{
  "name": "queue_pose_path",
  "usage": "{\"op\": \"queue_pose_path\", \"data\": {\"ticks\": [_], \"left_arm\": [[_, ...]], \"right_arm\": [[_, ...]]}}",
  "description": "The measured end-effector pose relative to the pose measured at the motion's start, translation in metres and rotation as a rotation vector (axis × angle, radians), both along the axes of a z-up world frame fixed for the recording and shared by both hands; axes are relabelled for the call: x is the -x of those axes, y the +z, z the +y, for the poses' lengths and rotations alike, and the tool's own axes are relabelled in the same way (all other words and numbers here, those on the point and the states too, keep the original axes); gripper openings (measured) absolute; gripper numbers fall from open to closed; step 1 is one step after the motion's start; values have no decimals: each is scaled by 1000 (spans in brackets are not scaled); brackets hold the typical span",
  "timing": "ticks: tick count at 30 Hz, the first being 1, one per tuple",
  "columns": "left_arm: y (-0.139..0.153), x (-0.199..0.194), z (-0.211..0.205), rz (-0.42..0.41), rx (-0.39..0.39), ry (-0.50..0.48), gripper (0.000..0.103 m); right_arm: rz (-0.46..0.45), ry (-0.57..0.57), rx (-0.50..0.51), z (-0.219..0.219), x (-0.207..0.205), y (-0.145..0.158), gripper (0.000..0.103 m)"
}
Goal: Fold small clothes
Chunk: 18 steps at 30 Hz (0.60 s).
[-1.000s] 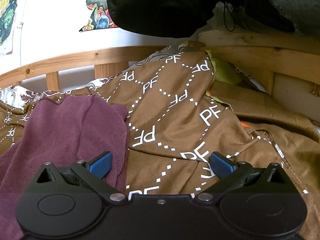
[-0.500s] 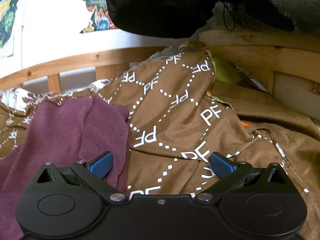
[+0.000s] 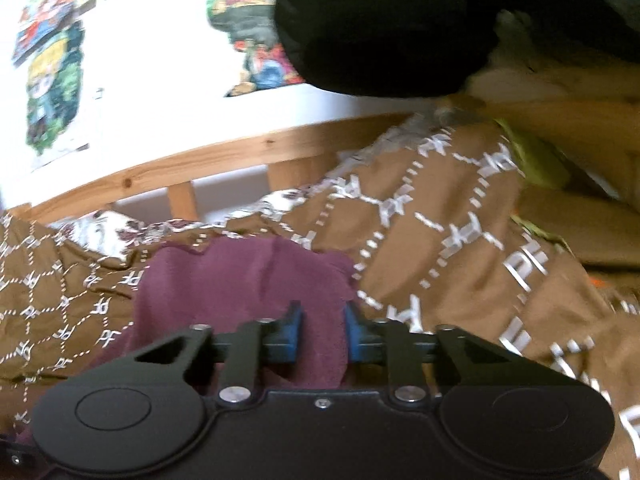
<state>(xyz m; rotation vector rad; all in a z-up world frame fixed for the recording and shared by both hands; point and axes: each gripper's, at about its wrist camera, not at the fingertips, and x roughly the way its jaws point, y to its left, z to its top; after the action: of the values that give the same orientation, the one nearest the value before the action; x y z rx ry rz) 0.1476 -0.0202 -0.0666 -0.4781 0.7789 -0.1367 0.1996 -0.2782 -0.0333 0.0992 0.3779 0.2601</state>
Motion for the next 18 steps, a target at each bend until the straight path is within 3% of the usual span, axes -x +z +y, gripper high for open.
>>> {"op": "queue_pose_path", "data": {"ticks": [5,9,13,16,18], "left_arm": [[0,-1,-2,-6,-9,-1,103],[0,-1,-1,-6,-9,-2,103],[0,-1,-1,-8,-8,-1,103],[0,-1,0,-9,-3,0,103],[-1,-1,0,-9,1,0,103]], "right_arm": [[-106,105,150,26,10,10,12],[-113,88,213,27,1,10,12],[-24,-12,122,1,-12,4,10],[30,-19,-21,-19,-18,1,11],[42,0,-96,-25,-20,1,24]]}}
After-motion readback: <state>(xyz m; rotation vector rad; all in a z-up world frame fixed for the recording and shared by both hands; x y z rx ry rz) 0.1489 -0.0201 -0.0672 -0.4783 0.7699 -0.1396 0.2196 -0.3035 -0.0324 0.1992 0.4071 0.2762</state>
